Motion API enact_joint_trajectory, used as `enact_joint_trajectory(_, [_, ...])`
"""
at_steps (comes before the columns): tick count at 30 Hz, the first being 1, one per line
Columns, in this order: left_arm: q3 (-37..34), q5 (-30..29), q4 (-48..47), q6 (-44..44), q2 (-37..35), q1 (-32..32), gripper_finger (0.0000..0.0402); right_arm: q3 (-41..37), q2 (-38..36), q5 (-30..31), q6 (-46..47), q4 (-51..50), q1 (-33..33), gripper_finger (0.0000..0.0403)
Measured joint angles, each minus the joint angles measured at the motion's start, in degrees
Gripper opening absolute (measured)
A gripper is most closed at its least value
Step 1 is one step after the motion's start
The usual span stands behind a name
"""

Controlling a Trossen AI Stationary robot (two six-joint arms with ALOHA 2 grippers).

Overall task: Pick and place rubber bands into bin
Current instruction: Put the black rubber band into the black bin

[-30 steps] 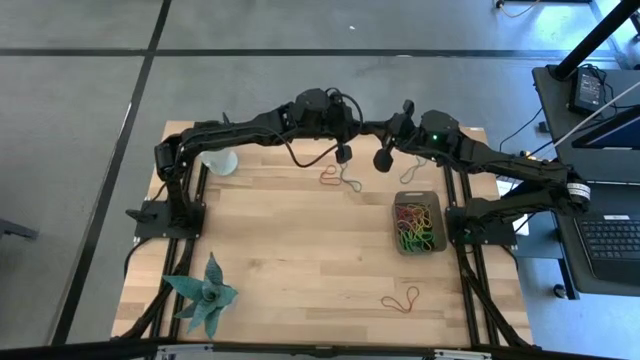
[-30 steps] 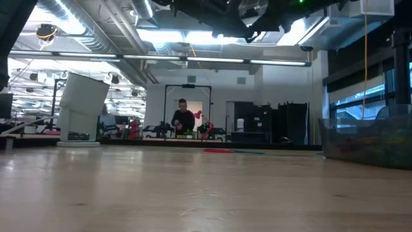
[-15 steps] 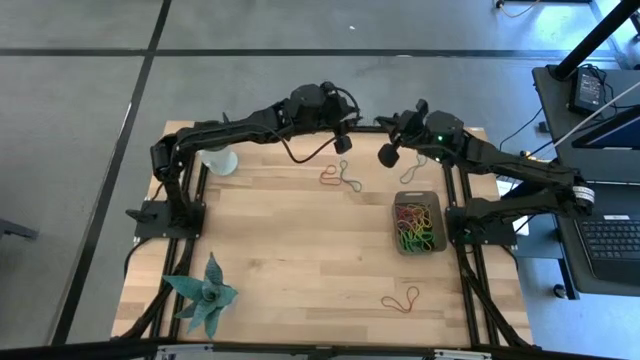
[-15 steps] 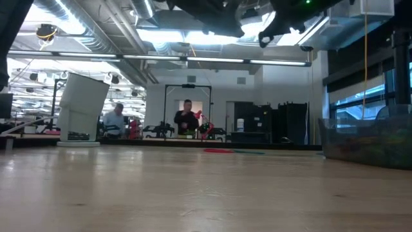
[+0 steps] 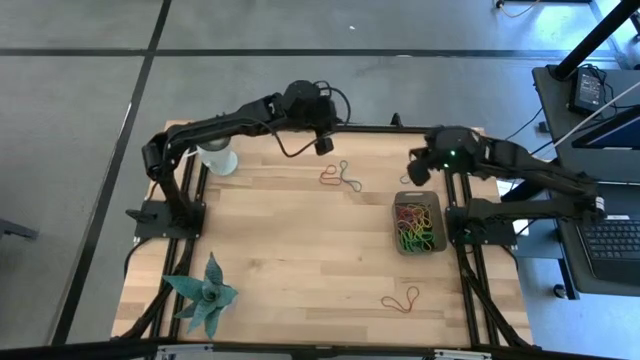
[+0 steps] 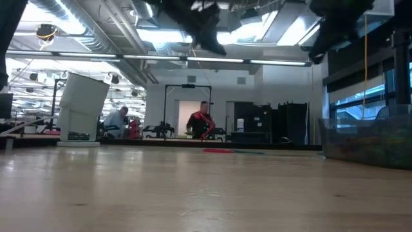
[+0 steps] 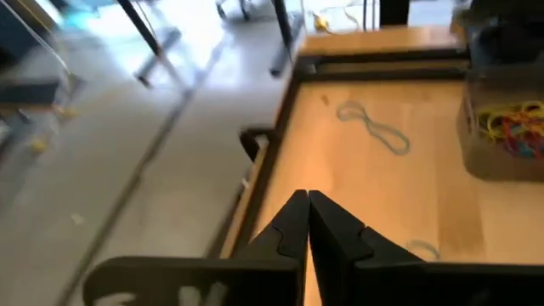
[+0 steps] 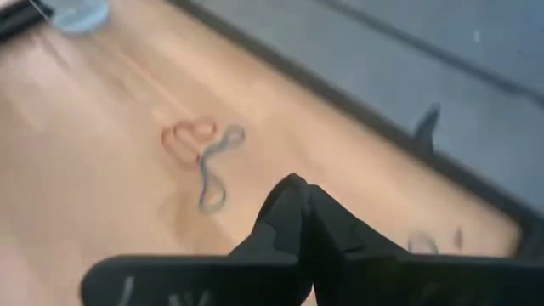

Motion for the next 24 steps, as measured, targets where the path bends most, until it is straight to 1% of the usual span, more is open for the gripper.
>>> enact_joint_trajectory(2, [-1.9,2.3,-0.2,-1.4,0.1,1.5,0.0004,2.5,0.1,0.0,4.4,-7.0,1.4,0.0002])
enact_joint_trajectory(6, [-5.6,5.0,1.1,-2.1,0.1,3.9,0.0001,7.7,1.7,0.0,13.3,-18.4,4.8,0.0002])
enact_joint_trajectory(11, [-9.6,9.7,2.3,-2.1,0.1,6.2,0.0001,12.3,5.1,-1.6,24.6,-29.7,9.1,0.0001])
enact_joint_trajectory(15, [-12.3,11.3,3.1,-1.5,0.0,7.9,0.0001,12.3,8.1,-7.3,31.2,-33.1,11.8,0.0001])
enact_joint_trajectory(18, [-13.5,13.5,3.2,-1.4,0.1,9.5,0.0002,10.7,10.8,-11.1,34.6,-34.6,13.6,0.0001])
enact_joint_trajectory(21, [-14.0,15.9,3.9,-0.3,0.1,10.8,0.0003,7.8,12.7,-14.3,35.8,-33.6,14.9,0.0001])
enact_joint_trajectory(24, [-14.1,16.9,3.9,0.7,0.1,11.7,0.0003,3.2,13.9,-17.7,37.7,-29.9,15.8,0.0001])
